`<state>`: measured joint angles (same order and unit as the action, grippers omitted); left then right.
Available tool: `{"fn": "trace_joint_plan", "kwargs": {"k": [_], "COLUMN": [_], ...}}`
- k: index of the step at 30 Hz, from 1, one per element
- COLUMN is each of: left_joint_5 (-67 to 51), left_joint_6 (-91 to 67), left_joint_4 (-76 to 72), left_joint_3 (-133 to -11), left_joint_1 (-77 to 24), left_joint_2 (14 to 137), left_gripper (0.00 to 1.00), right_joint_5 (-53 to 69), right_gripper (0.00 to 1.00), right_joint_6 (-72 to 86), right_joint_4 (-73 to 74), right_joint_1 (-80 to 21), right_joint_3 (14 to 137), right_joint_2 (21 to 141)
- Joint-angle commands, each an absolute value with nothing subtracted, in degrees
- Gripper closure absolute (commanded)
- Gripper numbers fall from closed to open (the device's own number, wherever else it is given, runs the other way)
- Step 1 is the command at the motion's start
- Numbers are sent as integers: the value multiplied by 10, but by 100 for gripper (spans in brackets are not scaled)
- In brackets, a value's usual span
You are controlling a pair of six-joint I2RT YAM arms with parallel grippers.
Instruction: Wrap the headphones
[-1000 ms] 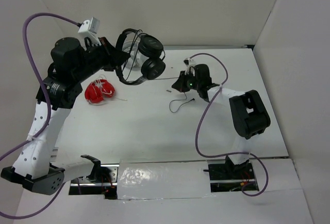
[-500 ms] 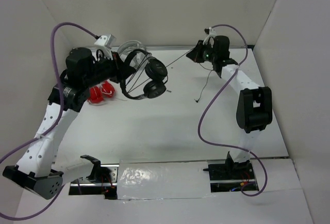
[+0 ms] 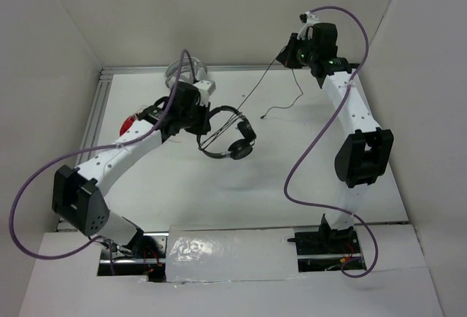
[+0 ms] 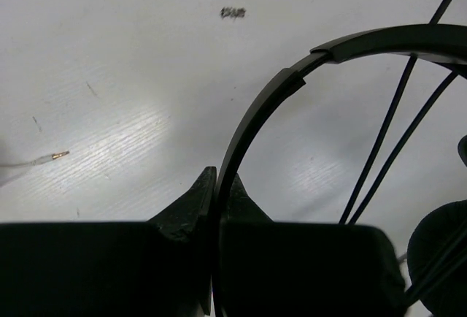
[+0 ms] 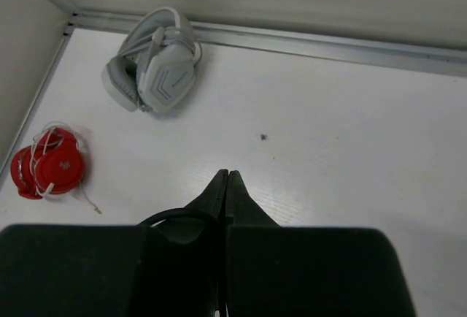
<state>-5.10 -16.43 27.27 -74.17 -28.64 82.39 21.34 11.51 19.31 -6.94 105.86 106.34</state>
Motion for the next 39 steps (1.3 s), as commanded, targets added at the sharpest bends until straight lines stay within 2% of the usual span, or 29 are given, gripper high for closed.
{"fn": "trace_joint_plan", "kwargs": {"k": [1, 4, 9, 13, 19, 22, 29, 33, 36, 39], "left_joint_5": [46, 151, 228, 256, 276, 267, 233, 209, 177, 94], "left_joint_6": [-176, -228, -319, -351, -476, -489, -566, -594, -554, -527], "left_joint_4": [281, 345, 459, 509, 618, 622, 614, 590, 524, 446], "left_joint_3": [-784, -838, -949, -1007, -1179, -1222, -1241, -1225, -1191, -1167], "left_joint_1": [-301, -301, -299, -299, -275, -267, -229, -205, -203, -193], "left_joint_2": [871, 937, 1022, 1084, 1173, 1201, 1212, 1178, 1138, 1087], "left_gripper": [100, 100, 100, 100, 100, 100, 100, 100, 100, 100], "right_joint_5": [185, 164, 98, 70, 117, 136, 257, 306, 323, 285], "right_gripper": [100, 100, 100, 100, 99, 100, 100, 99, 99, 98], "right_joint_6": [105, 94, 75, 68, 67, 90, 129, 133, 134, 142], "right_joint_4": [245, 253, 277, 284, 296, 291, 245, 210, 161, 75], "right_joint_1": [-72, -94, -152, -192, -285, -325, -374, -407, -417, -426], "right_joint_3": [1091, 1082, 1062, 1045, 998, 971, 883, 836, 791, 716], "right_joint_2": [1057, 1028, 979, 931, 889, 875, 860, 870, 878, 876]}}
